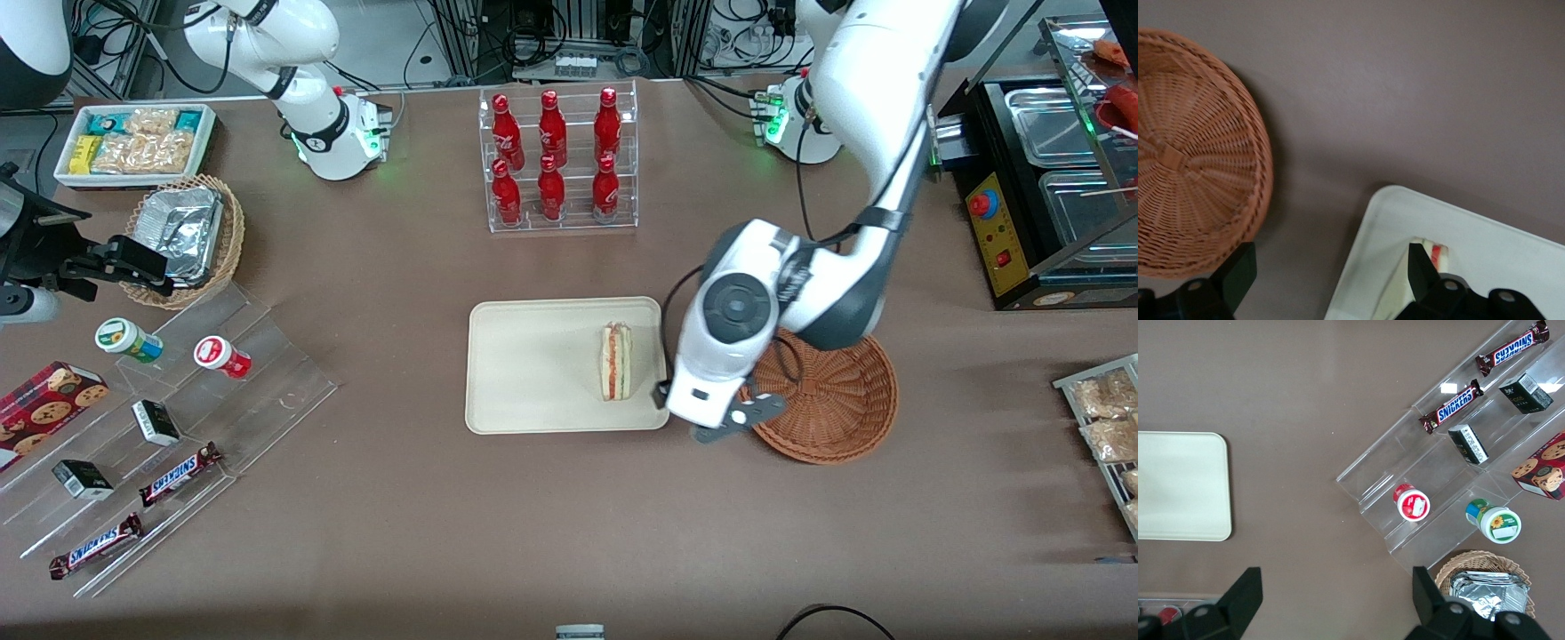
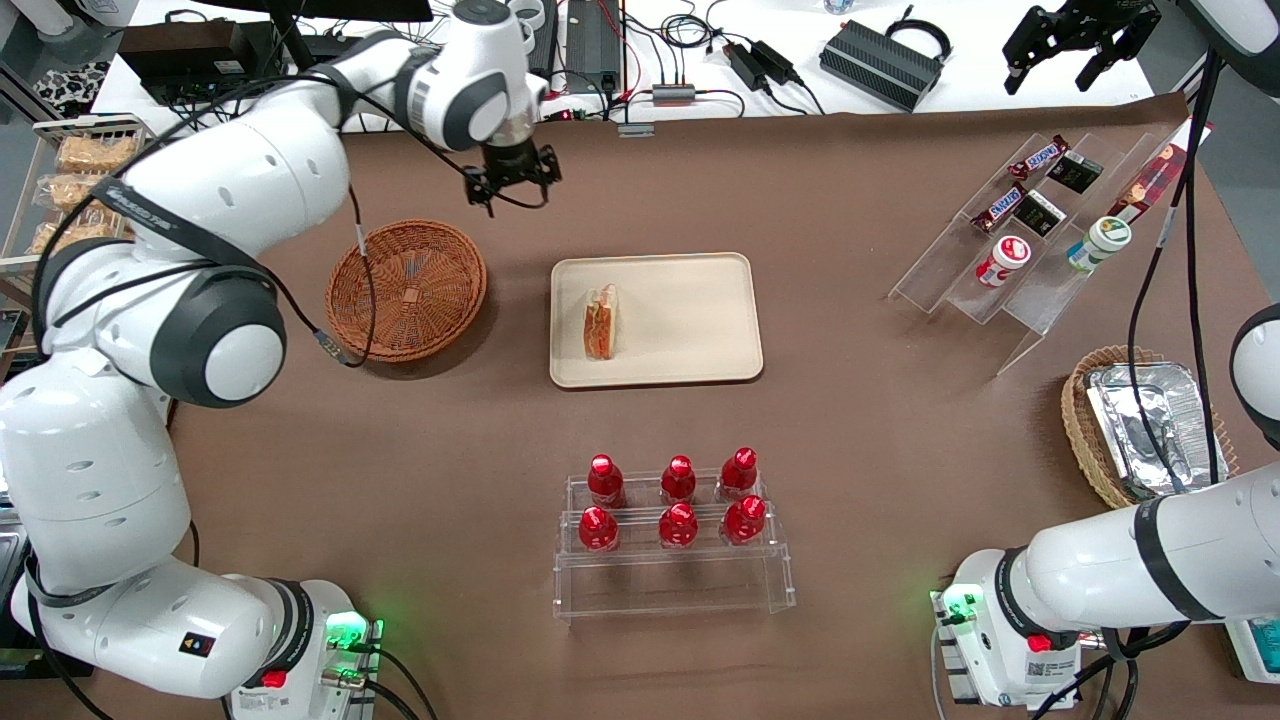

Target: Place sandwich from basket to tray

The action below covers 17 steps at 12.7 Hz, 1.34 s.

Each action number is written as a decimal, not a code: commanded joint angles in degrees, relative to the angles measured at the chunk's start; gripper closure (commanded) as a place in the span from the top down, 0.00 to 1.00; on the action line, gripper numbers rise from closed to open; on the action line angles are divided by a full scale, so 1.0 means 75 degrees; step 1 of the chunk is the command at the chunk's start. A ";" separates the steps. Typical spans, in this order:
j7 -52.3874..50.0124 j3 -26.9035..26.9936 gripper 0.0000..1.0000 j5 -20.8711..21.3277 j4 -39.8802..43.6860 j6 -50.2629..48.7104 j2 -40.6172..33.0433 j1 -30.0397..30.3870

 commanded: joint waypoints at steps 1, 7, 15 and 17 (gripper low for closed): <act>0.0256 -0.0080 1.00 0.0044 -0.0119 -0.0336 -0.0287 0.0462; 0.2246 -0.0080 1.00 -0.0541 -0.0166 -0.1261 -0.1164 0.1810; 0.4964 -0.0080 1.00 -0.1385 -0.1104 -0.2798 -0.3602 0.3158; 0.5364 -0.0080 1.00 -0.1351 -0.1022 -0.3148 -0.3779 0.3299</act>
